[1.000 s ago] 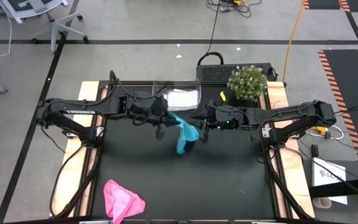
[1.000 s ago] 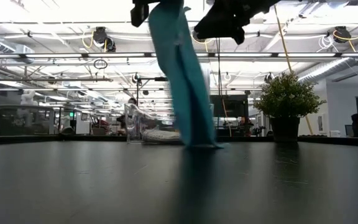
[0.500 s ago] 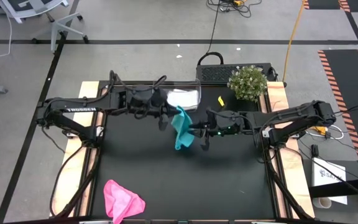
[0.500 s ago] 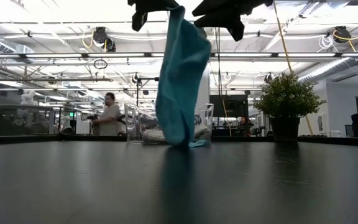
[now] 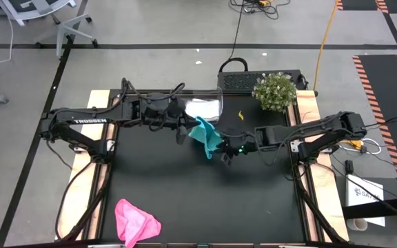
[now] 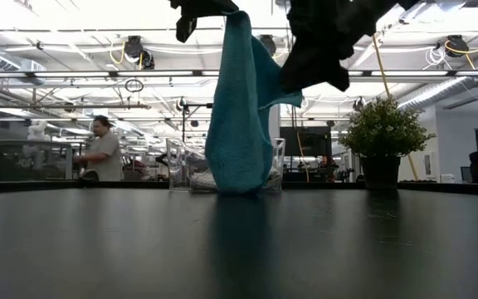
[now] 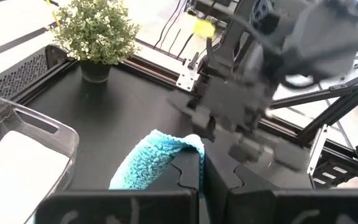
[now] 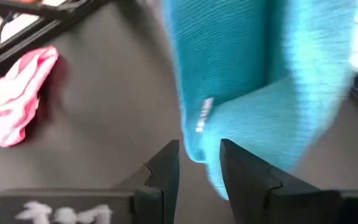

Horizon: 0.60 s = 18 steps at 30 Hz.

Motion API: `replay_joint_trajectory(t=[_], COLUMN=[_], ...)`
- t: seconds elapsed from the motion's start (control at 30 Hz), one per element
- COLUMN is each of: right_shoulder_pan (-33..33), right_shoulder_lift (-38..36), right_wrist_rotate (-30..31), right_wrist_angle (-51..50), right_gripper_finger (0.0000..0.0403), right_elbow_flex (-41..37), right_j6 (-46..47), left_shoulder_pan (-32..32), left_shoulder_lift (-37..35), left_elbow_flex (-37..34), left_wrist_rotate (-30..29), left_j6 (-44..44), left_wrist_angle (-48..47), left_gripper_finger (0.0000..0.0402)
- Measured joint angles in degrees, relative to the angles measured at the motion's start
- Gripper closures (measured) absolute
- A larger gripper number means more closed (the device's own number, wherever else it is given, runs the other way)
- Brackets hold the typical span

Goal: Fold microfiber towels
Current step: Fold the blue microfiber towel

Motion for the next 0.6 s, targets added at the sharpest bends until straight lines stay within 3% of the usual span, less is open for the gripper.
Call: replay_joint_trajectory(t=[0.3,0.6], right_shoulder_pan=[-0.2,-0.19], right_shoulder_lift=[-7.2,-1.85], right_wrist_rotate=[0.49,-0.03], right_wrist_angle=[-2.71,-4.09], right_gripper_finger=[0.0296,0.0295], right_elbow_flex=[0.07,0.07], right_j6=[2.15,2.25], left_shoulder_pan=[-0.02,-0.02], left_shoulder_lift=[0.0,0.0], left_elbow_flex=[0.0,-0.02], left_wrist_rotate=[0.48,0.47], left_j6=[-0.19,-0.13], left_wrist_angle=[-2.22,-1.94], left_gripper_finger=[0.0397,0.0394])
